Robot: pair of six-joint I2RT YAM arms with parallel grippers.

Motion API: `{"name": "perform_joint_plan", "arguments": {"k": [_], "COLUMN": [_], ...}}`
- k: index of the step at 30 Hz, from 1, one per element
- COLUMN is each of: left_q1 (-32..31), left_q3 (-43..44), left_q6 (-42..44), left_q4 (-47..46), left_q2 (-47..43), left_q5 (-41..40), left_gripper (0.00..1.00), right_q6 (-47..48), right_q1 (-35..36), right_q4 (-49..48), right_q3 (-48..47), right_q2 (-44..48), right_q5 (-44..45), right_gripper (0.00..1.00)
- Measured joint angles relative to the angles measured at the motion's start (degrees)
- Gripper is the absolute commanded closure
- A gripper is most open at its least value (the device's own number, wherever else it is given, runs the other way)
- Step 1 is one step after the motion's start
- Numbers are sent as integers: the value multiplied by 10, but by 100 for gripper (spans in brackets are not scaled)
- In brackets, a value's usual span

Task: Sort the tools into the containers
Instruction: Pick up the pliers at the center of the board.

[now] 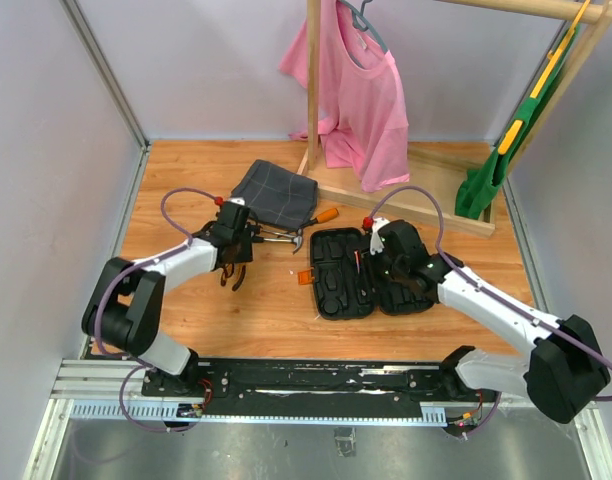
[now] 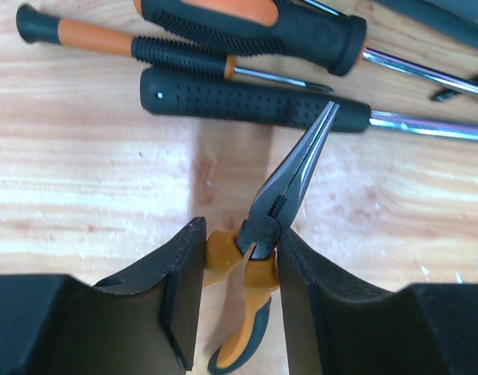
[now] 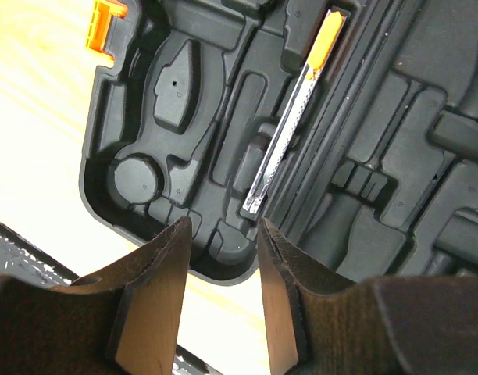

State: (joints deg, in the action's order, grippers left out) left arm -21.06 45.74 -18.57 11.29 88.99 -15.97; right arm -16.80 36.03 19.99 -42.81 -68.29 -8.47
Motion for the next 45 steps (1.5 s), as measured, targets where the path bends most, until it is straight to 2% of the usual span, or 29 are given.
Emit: {"name": "perform_joint_plan", "arguments": {"k": [10, 23, 29, 37, 45], "left_q1": [0, -15, -64, -148, -214], "left_q3": [-59, -118, -118, -91, -58], "left_q6": [-34, -84, -112, -183, -275], "left_q4": [-2, -54, -71, -75, -82], "left_q2": [-163, -252, -260, -223, -184], "left_q5": [73, 187, 195, 157, 97], "left_gripper": [88, 90, 99, 100, 99], "right_q6": [-32, -49, -49, -70, -132], "right_q1": [0, 0, 0, 0, 4], "right_q4": [-17, -86, -107, -154, -256], "right_q3": [40, 95, 100, 122, 169], "right_q2": [65, 102, 119, 135, 137], "right_q5": [31, 19, 10, -13, -45], "right_gripper": [58, 50, 47, 43, 40]}}
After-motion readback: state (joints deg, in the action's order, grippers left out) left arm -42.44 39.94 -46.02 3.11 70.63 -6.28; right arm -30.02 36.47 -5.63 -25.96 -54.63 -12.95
